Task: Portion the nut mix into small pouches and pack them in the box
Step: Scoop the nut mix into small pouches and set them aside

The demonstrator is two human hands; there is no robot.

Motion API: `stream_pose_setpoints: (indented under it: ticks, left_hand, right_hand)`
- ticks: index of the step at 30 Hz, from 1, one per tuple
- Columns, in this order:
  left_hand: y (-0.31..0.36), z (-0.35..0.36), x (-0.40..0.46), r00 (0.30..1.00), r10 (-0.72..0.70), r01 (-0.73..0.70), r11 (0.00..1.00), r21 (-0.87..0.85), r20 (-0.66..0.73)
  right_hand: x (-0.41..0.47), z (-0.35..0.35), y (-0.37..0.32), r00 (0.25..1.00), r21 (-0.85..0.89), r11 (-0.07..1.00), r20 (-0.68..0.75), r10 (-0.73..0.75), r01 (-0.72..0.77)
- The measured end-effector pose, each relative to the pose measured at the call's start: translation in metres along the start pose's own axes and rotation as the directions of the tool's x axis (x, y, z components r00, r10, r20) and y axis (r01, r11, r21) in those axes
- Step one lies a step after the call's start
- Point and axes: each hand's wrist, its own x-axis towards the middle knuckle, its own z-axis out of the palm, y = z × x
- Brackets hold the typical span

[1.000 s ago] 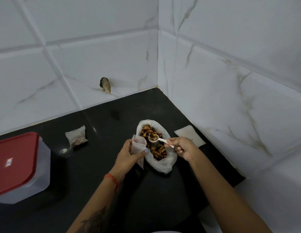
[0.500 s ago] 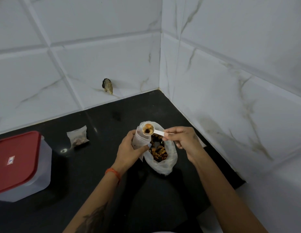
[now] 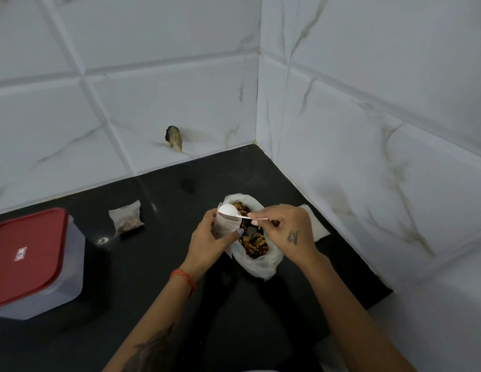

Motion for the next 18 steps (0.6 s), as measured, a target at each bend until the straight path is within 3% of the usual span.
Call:
stream_pose_setpoints:
  ticks: [2, 5, 8, 11, 14, 16, 18]
  left_hand:
    - [0.001, 0.001, 0.000, 1.000, -0.004, 0.004, 1.000, -0.010, 0.006]
    - [0.001, 0.001, -0.001, 1.000, -0.005, 0.005, 0.999, -0.035, 0.009]
    - [0.000, 0.001, -0.004, 1.000, -0.004, 0.004, 0.998, -0.061, 0.007]
    - [-0.004, 0.001, -0.006, 1.000, -0.014, 0.014, 0.995, -0.102, 0.003]
    - [-0.007, 0.003, -0.008, 1.000, -0.009, 0.010, 0.991, -0.131, 0.006]
    - [-0.008, 0.004, -0.009, 1.000, 0.000, 0.000, 0.990, -0.141, 0.001]
    - [-0.009, 0.004, -0.010, 1.000, 0.006, -0.006, 0.989, -0.147, -0.003]
  right_hand:
    - [0.000, -0.003, -0.007, 0.967, 0.164, 0.956, 0.114, 0.227, -0.243]
    - [0.000, -0.011, -0.009, 0.821, 0.445, 0.693, 0.234, 0.521, -0.567]
    - [-0.005, -0.016, 0.003, 0.632, 0.474, 0.454, 0.341, 0.695, -0.755]
    - [-0.017, -0.013, 0.017, 0.482, 0.386, 0.333, 0.400, 0.780, -0.860]
    - [-0.028, -0.008, 0.023, 0.455, 0.302, 0.355, 0.393, 0.799, -0.885]
    - [-0.031, -0.004, 0.026, 0.517, 0.180, 0.485, 0.325, 0.792, -0.856]
    - [-0.030, -0.002, 0.027, 0.619, -0.069, 0.651, 0.251, 0.745, -0.756]
